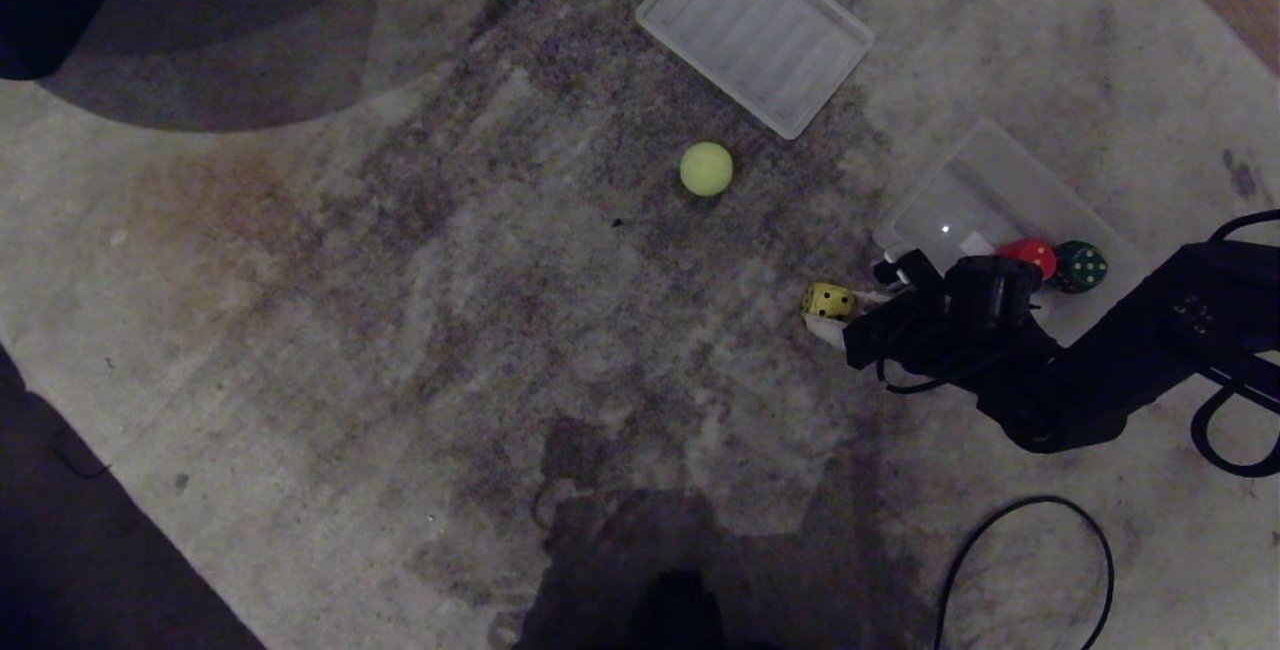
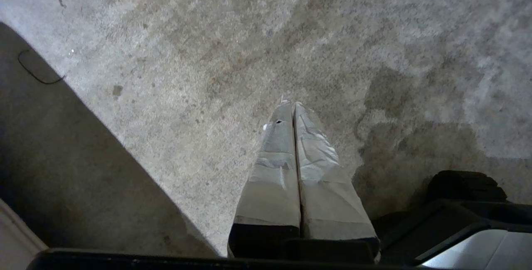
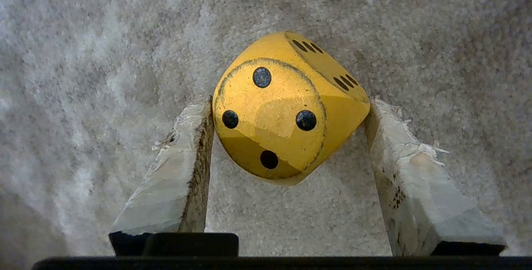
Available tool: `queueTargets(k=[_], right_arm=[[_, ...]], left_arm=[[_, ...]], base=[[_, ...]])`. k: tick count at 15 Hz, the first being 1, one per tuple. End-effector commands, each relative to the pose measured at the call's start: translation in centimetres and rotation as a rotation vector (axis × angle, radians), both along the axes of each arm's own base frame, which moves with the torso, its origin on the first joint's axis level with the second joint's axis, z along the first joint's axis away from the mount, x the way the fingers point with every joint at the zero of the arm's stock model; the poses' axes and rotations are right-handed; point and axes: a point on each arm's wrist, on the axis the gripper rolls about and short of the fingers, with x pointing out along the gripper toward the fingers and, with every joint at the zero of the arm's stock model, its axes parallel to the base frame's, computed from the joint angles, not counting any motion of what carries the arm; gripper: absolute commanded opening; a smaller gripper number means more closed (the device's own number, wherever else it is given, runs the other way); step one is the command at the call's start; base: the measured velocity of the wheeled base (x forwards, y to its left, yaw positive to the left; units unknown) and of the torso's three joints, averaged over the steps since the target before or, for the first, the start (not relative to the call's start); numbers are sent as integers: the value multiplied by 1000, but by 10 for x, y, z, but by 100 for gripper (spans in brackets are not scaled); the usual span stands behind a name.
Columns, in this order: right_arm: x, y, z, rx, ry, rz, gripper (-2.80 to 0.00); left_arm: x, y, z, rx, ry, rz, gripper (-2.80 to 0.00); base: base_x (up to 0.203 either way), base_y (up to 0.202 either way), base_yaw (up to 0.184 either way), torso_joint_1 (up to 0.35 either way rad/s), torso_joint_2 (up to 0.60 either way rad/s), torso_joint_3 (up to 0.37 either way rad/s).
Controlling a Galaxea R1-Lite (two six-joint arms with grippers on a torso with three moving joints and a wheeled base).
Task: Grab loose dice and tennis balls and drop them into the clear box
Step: Pick up toys out of the box
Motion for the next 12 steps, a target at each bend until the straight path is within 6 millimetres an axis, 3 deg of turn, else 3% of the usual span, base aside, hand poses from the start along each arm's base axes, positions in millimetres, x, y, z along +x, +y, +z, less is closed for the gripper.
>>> queueTargets(k=[1,6,12], right_arm=[[-8,-5,11,-2,-13,-8,-280],[-43,-28,28,-6,53,-56,-280],[-72,-33,56,63,93,-80,-280]], left_arm=[[0,0,0,0,3,1,-280],[0,0,0,0,3,1,-280],[0,0,0,0,3,1,-280]], base=[[0,0,0,0,0,0],[0,0,0,0,0,0],[0,0,0,0,0,0]])
